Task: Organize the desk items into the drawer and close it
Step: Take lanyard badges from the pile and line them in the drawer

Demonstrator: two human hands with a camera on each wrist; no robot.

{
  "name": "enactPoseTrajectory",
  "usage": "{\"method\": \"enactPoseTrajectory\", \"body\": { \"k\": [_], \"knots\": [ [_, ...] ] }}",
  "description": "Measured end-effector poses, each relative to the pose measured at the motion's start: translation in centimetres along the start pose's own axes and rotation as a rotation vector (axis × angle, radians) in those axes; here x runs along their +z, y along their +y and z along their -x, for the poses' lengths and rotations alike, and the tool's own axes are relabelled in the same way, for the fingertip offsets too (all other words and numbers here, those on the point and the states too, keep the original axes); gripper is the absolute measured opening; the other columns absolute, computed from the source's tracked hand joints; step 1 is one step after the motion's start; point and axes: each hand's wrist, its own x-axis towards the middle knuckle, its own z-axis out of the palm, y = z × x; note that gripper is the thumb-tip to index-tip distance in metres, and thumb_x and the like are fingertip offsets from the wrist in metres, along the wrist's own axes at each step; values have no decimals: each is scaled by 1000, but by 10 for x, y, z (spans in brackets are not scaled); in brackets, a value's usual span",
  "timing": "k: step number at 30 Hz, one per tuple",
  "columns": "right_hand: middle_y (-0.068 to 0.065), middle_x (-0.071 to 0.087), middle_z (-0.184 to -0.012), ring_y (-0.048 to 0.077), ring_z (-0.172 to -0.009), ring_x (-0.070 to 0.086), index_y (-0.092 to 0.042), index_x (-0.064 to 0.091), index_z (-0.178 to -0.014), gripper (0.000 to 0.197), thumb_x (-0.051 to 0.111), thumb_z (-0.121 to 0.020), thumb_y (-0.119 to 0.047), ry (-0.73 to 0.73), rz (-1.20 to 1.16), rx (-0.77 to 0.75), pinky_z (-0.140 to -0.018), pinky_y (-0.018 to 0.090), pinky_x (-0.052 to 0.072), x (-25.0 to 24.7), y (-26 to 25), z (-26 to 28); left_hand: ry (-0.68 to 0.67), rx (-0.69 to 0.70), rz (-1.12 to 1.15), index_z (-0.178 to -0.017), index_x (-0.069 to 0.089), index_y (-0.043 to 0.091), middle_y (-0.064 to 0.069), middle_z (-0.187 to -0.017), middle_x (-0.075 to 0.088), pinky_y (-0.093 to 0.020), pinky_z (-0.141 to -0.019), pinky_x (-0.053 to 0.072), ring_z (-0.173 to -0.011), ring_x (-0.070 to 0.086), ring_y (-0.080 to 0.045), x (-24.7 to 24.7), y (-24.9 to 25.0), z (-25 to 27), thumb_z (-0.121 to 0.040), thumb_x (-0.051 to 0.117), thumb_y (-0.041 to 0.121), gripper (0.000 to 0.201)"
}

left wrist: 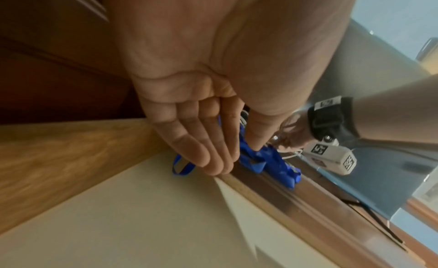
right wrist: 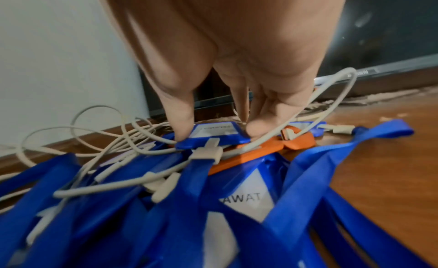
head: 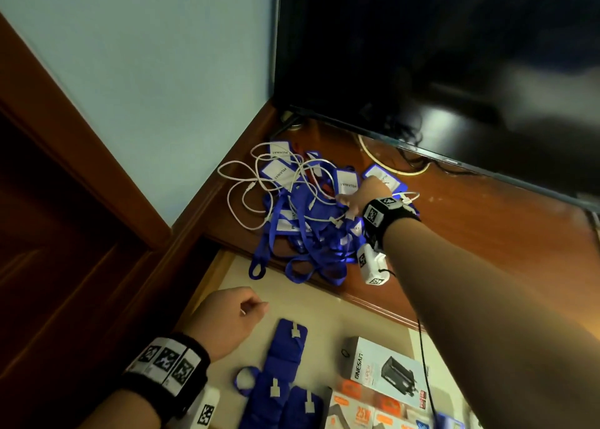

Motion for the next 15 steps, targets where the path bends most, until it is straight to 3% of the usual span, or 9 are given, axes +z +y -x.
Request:
{"method": "enactPoseTrajectory", "body": {
  "k": [2, 5, 9, 11, 13, 15],
  "knots": [
    [8, 69, -78, 24, -67, 66, -4, 61, -100, 52, 87, -77, -44, -15, -116, 50, -52, 30, 47, 4, 4, -7, 23, 15, 34, -89, 72, 30, 12, -82, 71, -22, -75, 55, -80, 65, -2, -10, 6, -2, -96, 69, 41, 13],
    [12, 76, -92, 27, -81, 74, -4, 65, -107, 40, 84, -82, -30, -19, -305, 91, -72, 36, 60, 2, 11, -11, 55, 42, 53, -93, 74, 27, 12, -83, 71, -21, -75, 53, -80, 65, -2, -22, 19, -3, -97, 69, 38, 13],
    [8, 71, -93, 26, -82, 67, -10, 66, -106, 26, 74, -89, -27, 151, -421, -13, -59, 26, 45, -27, 12, 3, 113, 93, 93, -88, 74, 24, 9, -77, 71, -19, -69, 50, -76, 64, 0, -34, 40, -9, -95, 71, 36, 14],
    [12, 74, -98, 24, -74, 71, -13, 60, -100, 22, 77, -88, -21, 182, -681, -56, -53, 27, 52, -47, 9, 17, 133, 128, 139, -87, 73, 26, 12, -76, 72, -26, -72, 54, -74, 66, -1, -38, 54, -12, -95, 72, 36, 13],
    [19, 72, -109, 28, -81, 75, -12, 56, -101, 32, 81, -82, -12, 183, -963, -108, -59, 34, 61, -69, 6, 39, 153, 181, 202, -97, 74, 29, 16, -85, 73, -30, -79, 59, -81, 68, 0, -44, 75, -16, -95, 71, 38, 10],
    [17, 69, -113, 32, -93, 75, -14, 52, -110, 51, 84, -71, -6, 208, -1112, -190, -71, 47, 65, -94, 7, 70, 185, 259, 248, -119, 69, 33, 15, -109, 69, -32, -92, 58, -99, 65, 1, -52, 103, -21, -94, 71, 43, 28]
  ]
}}
